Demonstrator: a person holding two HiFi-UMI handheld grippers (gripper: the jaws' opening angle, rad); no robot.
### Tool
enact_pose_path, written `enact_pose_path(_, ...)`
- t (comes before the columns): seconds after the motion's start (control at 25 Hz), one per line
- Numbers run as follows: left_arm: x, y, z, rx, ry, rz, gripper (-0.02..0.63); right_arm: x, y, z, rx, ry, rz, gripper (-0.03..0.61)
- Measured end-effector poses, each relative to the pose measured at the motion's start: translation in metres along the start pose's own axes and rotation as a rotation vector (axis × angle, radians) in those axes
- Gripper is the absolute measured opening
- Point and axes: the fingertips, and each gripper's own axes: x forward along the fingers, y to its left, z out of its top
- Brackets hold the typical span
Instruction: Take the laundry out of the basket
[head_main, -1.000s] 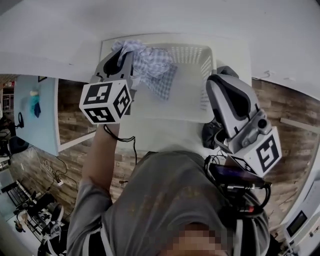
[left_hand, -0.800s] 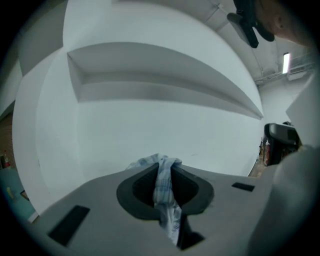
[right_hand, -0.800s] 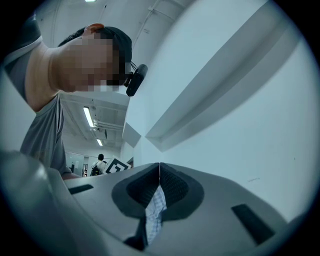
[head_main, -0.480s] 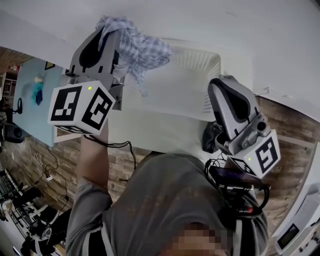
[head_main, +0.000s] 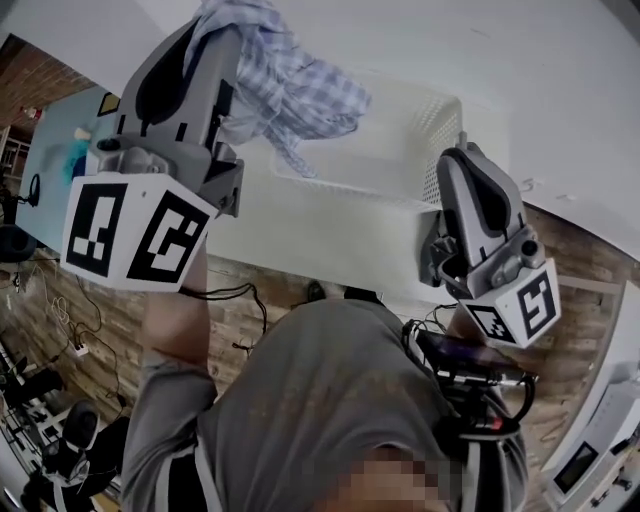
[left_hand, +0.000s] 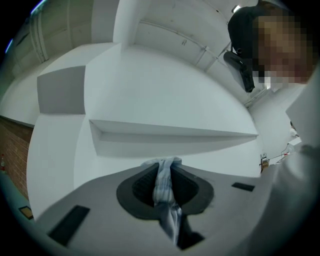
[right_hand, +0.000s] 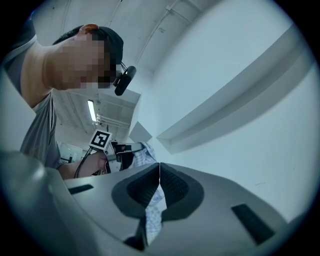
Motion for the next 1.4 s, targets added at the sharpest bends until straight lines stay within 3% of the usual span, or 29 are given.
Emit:
enact_pose_path(0.28, -0.064, 0.008, 0.046, 0.004, -0.082, -0.037, 0.046, 0.005, 0.045, -0.002, -0.019, 0.021, -0.023, 0.009)
enact_pose_path(0.4, -0.099, 0.01, 0.048, 0.004, -0.104, -0.057, 0.046, 0.004, 0.071, -0.012, -0.027, 0.02, -0.033, 0.009)
enact_pose_path(0.64, -0.133, -0.01, -0.004, -0.042, -0.104, -0.072, 0.048, -0.031, 0.076, -0.062, -0.02, 0.053, -0.068, 0.009)
enact_pose_path(1.16, -0.128, -0.013, -0.019, -0.145, 0.01, -0.128, 0.048, -0.01, 0.074, -0.02, -0.043, 0.114, -0.122, 0.009)
enact_pose_path(1.4, -0.127, -0.042, -0.087, -0.171, 0.093, -0.18, 0.048, -0.025, 0.068, -0.048, -0.036, 0.168, -0.14, 0.009)
